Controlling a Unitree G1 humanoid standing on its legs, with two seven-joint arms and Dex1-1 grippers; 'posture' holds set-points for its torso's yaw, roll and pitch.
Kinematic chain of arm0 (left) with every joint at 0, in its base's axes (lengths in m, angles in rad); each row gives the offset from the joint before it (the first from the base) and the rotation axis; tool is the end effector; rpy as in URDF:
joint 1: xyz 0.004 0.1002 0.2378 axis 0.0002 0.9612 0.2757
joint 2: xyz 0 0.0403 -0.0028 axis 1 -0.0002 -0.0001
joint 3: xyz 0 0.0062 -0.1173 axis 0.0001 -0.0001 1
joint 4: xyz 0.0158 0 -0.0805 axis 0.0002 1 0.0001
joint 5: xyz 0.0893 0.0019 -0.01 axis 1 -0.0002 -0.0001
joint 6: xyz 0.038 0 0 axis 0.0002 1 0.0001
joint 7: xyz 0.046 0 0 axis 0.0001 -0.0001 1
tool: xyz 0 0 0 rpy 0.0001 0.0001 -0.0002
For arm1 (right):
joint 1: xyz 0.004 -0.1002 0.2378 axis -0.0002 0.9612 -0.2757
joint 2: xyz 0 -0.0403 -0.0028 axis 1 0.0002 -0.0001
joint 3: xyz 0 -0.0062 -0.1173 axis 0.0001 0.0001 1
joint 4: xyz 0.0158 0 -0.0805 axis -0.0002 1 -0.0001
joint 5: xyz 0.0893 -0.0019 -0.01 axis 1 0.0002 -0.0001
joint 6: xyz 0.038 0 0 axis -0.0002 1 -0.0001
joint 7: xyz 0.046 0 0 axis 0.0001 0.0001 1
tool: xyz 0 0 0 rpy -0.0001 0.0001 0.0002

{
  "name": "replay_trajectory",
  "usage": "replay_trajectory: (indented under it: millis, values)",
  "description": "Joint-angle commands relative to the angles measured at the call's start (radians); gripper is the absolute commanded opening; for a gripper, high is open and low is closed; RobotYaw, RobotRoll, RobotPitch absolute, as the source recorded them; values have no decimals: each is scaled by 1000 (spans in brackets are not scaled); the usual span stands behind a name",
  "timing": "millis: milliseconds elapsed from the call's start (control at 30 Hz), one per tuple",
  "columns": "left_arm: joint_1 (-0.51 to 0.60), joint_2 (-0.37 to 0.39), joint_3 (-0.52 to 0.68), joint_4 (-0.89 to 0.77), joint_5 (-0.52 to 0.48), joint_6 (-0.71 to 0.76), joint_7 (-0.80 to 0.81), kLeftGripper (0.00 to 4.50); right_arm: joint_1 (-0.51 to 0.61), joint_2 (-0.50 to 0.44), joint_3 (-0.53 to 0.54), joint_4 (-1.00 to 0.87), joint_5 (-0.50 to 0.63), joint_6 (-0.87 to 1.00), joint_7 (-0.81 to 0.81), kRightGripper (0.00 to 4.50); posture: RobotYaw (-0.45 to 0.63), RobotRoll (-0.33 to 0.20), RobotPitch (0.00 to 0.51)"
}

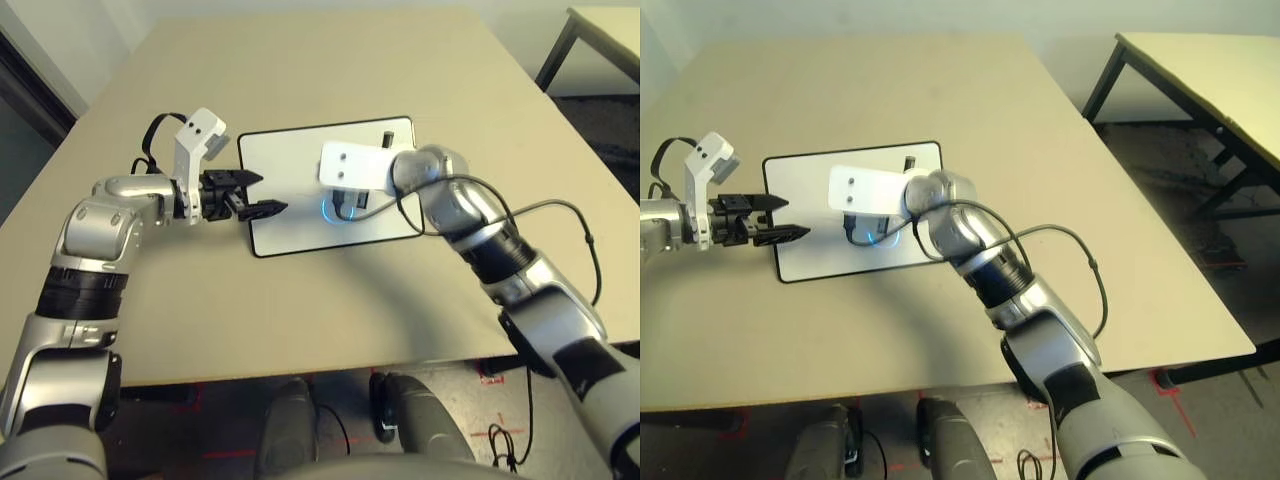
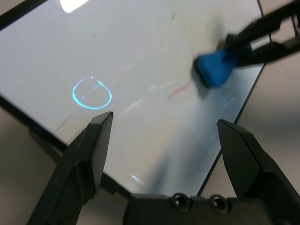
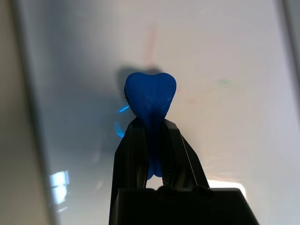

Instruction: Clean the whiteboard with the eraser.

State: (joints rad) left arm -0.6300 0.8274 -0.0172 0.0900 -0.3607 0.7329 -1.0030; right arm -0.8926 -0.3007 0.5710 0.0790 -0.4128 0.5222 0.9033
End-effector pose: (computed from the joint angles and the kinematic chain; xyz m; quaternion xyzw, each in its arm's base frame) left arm 0.2799 0.2810 0.2015 0.1369 0.1718 -0.3964 0.8914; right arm 0.3032 -0.0738 0.1898 -0.5031 0.0473 0.4639 0.7276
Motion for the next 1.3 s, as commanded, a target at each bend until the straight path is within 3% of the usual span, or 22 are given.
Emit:
replay_trajectory:
  millis: [33,233,367,700,1067,1167,1300]
  values:
    - [4,1,-1,0,2,3,-6,4500,-43,11,-4,55,-12,1,-18,302,-23,0,153]
    - [0,-2,-5,3,4,1,-9,4500,-183,64,-56,254,12,-64,-107,302,-24,0,152]
    - [0,-3,-6,3,5,3,-11,4500,-212,82,-67,313,19,-97,-129,302,-23,0,153]
    - [7,-2,-2,-4,5,6,-8,4500,-42,4,15,82,-18,-19,-2,301,-17,0,150]
    - [0,-13,-9,5,9,0,-10,4500,-217,68,-54,325,-3,-90,-115,296,-29,0,147]
    - [2,-12,-7,1,8,2,-9,4500,-196,63,-50,315,-5,-92,-109,295,-25,0,148]
    - [9,0,1,-3,8,6,-10,4500,-72,22,-4,135,-14,-35,-38,295,-22,0,149]
